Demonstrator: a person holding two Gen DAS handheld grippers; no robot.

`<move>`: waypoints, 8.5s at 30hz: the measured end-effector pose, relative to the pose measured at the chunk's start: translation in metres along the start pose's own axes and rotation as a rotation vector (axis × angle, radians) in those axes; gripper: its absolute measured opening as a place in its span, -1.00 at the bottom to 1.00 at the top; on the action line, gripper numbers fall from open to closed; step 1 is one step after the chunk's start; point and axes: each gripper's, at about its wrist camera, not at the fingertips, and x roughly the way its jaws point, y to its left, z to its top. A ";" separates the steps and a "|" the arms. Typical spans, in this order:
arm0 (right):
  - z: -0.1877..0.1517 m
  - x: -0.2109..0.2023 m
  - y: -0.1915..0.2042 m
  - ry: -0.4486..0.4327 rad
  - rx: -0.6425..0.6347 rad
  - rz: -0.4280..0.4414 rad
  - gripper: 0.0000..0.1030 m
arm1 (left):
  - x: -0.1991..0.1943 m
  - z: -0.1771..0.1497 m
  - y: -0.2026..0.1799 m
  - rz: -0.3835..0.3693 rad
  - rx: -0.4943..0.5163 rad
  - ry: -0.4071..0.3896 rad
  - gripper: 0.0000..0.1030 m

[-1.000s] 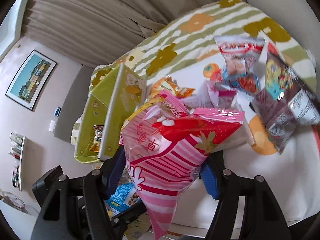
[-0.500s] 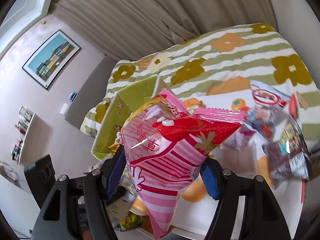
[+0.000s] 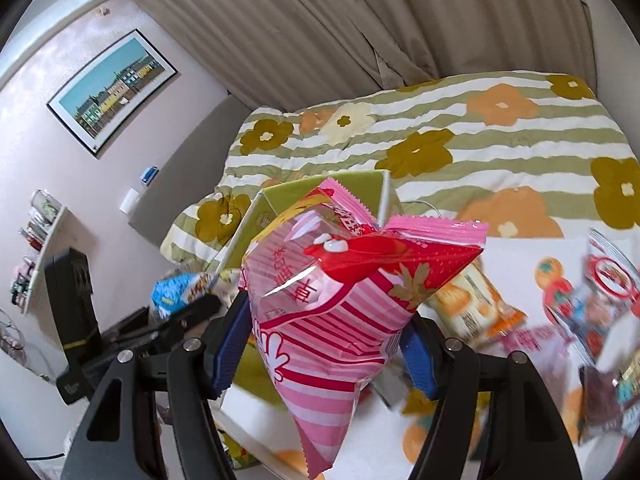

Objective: Organize snacks
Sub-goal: 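Carry the blue-white bag into the box and open the left tool, then lower the pink striped bag into the box and open the right tool, then move both tools back over the remaining snack pile, then grasp a gold bag with the left tool while the right tool grasps a brown candy bag, then carry both bags over the yellow-green box and open both tools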

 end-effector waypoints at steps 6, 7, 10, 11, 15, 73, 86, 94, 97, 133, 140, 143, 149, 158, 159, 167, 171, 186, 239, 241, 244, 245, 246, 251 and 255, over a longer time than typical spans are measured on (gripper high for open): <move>0.026 0.066 0.017 0.050 0.015 -0.031 0.25 | 0.058 0.047 0.031 -0.006 0.029 0.051 0.52; 0.030 0.076 0.019 0.057 0.019 -0.042 0.25 | 0.071 0.055 0.035 -0.007 0.038 0.063 0.52; 0.036 0.098 0.021 0.073 0.017 -0.077 0.25 | 0.099 0.069 0.040 0.017 0.075 0.082 0.52; 0.037 0.104 0.022 0.078 0.019 -0.087 0.25 | 0.108 0.072 0.042 0.019 0.088 0.092 0.53; 0.041 0.124 0.021 0.097 0.035 -0.131 0.25 | 0.135 0.080 0.043 0.026 0.117 0.130 0.65; 0.039 0.087 0.056 0.022 -0.133 -0.175 0.98 | 0.030 0.012 0.032 0.085 0.066 0.050 0.97; -0.011 -0.008 0.070 -0.138 -0.121 -0.309 0.98 | -0.023 -0.004 -0.029 -0.064 0.222 -0.054 0.97; -0.034 -0.074 0.037 -0.197 -0.113 -0.401 0.98 | -0.030 -0.030 -0.091 -0.124 0.244 -0.054 0.97; -0.042 -0.096 0.014 -0.203 -0.102 -0.402 0.98 | -0.028 -0.041 -0.115 -0.131 0.219 -0.046 0.97; -0.113 -0.115 -0.214 -0.058 -0.021 -0.490 0.98 | 0.147 -0.152 -0.246 0.107 0.445 0.079 0.97; -0.111 -0.103 -0.227 -0.034 0.013 -0.501 0.98 | 0.167 -0.147 -0.247 0.054 0.438 0.113 0.77; -0.110 -0.097 -0.231 -0.025 0.017 -0.500 0.98 | 0.175 -0.146 -0.246 0.040 0.425 0.147 0.56; -0.112 -0.090 -0.236 -0.017 0.036 -0.497 0.98 | 0.173 -0.147 -0.246 0.014 0.438 0.173 0.51; -0.117 -0.079 -0.239 0.005 0.018 -0.511 0.97 | 0.165 -0.152 -0.245 -0.041 0.425 0.184 0.14; -0.117 -0.077 -0.238 0.008 0.014 -0.514 0.97 | 0.165 -0.152 -0.244 -0.041 0.427 0.184 0.13; -0.121 -0.071 -0.236 0.024 -0.018 -0.527 0.64 | 0.148 -0.153 -0.244 -0.034 0.438 0.157 0.05; -0.121 -0.072 -0.232 0.021 -0.046 -0.533 0.33 | 0.139 -0.153 -0.247 -0.033 0.444 0.140 0.03; -0.120 -0.092 -0.213 -0.017 -0.074 -0.538 0.19 | 0.107 -0.147 -0.252 -0.031 0.422 0.085 0.01; -0.028 0.044 0.096 -0.053 -0.175 -0.331 0.19 | 0.015 -0.024 0.042 -0.103 0.276 0.030 0.04; -0.029 0.048 0.094 -0.045 -0.161 -0.347 0.19 | 0.021 -0.029 0.038 -0.124 0.296 0.054 0.47; -0.031 0.054 0.094 -0.029 -0.146 -0.363 0.19 | 0.022 -0.034 0.038 -0.075 0.328 0.028 1.00; -0.031 0.056 0.096 -0.025 -0.145 -0.366 0.19 | 0.020 -0.035 0.039 -0.075 0.330 0.024 1.00; -0.032 0.057 0.096 -0.023 -0.144 -0.368 0.19 | 0.019 -0.036 0.041 -0.069 0.325 0.025 1.00; -0.033 0.064 0.095 -0.006 -0.137 -0.352 0.19 | 0.013 -0.039 0.056 -0.037 0.275 0.034 1.00; -0.032 0.074 0.094 0.027 -0.135 -0.329 0.19 | 0.005 -0.041 0.066 -0.019 0.228 0.029 1.00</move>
